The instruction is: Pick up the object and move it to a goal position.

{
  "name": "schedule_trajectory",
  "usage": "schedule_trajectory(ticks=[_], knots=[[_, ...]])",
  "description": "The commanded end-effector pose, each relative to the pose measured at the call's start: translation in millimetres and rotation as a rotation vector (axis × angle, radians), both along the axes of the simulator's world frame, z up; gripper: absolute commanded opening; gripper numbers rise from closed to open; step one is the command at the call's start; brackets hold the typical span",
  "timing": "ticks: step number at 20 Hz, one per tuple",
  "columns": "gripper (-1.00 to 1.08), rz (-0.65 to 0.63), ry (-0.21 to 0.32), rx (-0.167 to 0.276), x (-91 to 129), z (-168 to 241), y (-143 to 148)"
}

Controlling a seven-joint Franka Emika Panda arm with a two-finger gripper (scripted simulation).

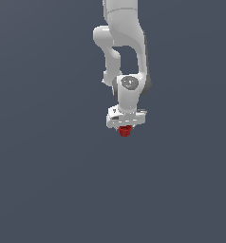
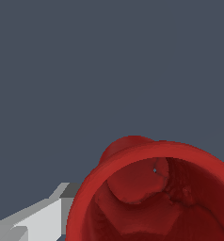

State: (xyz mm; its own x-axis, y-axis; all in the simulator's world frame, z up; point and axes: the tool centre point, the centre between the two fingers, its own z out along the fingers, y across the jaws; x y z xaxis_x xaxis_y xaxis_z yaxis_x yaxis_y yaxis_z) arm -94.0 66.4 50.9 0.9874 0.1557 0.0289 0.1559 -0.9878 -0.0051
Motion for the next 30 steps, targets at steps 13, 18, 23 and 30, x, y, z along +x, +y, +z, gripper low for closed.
schedule_trajectory(ticks=[13, 18, 23, 30], knots=[[-1.00, 0.076, -0.208, 0.070, 50.6, 28.5, -31.5], [-1.00, 0.107, -0.293, 0.100, 69.9, 42.4, -43.6], [-1.00, 0.134, -0.366, 0.126, 86.3, 55.7, -53.9], [-1.00, 0.168, -0.462, 0.161, 106.4, 74.7, -67.1]])
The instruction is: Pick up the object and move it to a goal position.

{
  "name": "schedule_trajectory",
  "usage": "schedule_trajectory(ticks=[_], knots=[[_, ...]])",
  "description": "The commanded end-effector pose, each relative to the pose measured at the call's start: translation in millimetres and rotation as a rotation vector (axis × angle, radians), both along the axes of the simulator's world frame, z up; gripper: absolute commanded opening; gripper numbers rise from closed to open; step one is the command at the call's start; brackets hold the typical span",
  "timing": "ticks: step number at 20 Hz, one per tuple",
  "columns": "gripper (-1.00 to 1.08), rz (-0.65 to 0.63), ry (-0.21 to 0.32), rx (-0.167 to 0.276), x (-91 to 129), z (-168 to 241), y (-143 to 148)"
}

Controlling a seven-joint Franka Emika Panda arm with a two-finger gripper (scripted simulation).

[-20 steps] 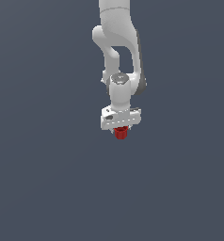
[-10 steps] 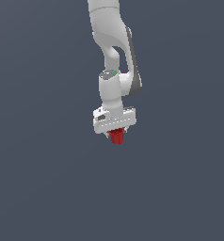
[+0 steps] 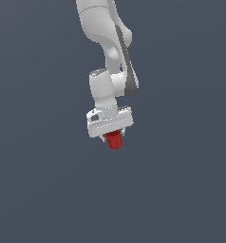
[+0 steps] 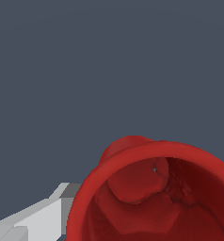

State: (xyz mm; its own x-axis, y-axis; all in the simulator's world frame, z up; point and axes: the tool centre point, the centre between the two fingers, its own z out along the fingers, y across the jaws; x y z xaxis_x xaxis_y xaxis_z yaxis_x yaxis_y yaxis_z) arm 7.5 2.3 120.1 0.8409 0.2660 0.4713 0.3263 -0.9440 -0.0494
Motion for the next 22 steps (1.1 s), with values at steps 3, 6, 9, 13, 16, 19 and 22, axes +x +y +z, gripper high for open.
schedule_trajectory(ticks=[3, 6, 9, 13, 16, 19, 22], knots=[[-1.00, 0.022, -0.065, 0.022, 13.2, 14.1, -8.6], [-1.00, 0.038, -0.107, 0.038, 21.4, 23.4, -14.5], [-1.00, 0.054, -0.152, 0.054, 29.8, 33.4, -20.8], [-1.00, 0.077, -0.217, 0.078, 41.3, 48.4, -30.1], [-1.00, 0.096, -0.272, 0.098, 50.4, 61.4, -38.0], [-1.00, 0.118, -0.333, 0.120, 59.8, 76.0, -47.1], [-1.00, 0.141, -0.398, 0.143, 69.2, 91.8, -56.9]])
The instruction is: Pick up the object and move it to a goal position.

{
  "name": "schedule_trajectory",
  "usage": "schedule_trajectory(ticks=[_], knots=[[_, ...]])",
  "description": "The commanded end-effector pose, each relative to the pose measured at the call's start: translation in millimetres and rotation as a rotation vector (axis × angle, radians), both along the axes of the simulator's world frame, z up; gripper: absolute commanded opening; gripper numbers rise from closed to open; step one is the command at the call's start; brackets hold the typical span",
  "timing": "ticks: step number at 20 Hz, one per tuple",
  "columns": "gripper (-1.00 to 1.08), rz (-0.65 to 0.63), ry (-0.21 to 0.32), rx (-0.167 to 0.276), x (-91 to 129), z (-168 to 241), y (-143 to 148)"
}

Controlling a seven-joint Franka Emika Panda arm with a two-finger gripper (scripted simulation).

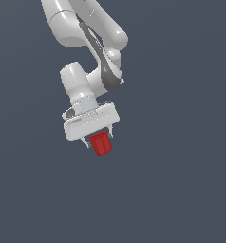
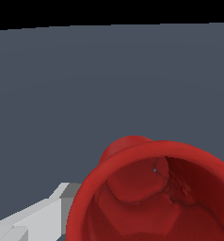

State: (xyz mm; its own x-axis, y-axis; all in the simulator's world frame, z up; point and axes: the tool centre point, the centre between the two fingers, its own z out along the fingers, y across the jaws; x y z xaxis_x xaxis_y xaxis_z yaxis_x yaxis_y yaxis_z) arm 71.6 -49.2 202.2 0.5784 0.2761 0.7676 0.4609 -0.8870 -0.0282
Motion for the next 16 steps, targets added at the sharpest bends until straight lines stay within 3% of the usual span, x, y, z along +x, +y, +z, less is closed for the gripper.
schedule_trajectory(ticks=[1, 16], knots=[[-1.00, 0.019, -0.058, 0.019, 8.0, 15.0, -8.7], [-1.00, 0.131, -0.346, 0.125, 39.3, 85.9, -53.9]])
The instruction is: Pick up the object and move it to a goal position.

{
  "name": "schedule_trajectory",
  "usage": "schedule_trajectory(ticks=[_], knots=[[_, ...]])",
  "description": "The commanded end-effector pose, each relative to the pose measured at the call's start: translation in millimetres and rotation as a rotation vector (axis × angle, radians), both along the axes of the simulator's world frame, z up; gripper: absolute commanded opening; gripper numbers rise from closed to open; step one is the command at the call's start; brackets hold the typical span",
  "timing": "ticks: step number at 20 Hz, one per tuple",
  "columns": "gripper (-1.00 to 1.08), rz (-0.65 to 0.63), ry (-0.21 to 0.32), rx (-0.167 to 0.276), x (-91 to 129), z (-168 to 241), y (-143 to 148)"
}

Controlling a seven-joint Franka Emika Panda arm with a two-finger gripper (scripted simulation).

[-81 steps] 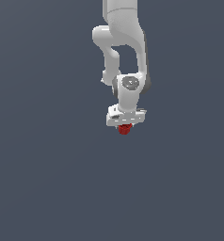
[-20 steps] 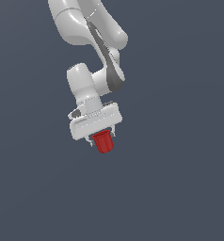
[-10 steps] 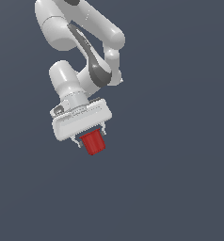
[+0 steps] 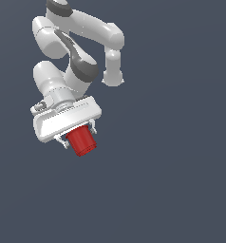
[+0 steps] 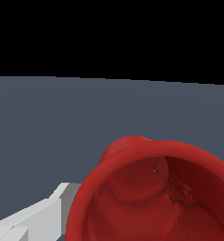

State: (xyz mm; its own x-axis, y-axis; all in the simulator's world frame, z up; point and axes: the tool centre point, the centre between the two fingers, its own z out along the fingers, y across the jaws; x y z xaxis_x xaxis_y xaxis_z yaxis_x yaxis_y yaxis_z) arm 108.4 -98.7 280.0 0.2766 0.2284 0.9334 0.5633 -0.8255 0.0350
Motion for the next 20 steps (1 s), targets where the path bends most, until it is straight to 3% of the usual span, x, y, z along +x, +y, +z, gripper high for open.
schedule_trajectory(ticks=[1, 11, 20], knots=[[-1.00, 0.019, -0.049, 0.017, 4.0, 12.6, -7.3], [-1.00, 0.101, -0.225, 0.086, 16.0, 55.1, -33.6], [-1.00, 0.158, -0.330, 0.131, 21.3, 81.6, -47.1]])
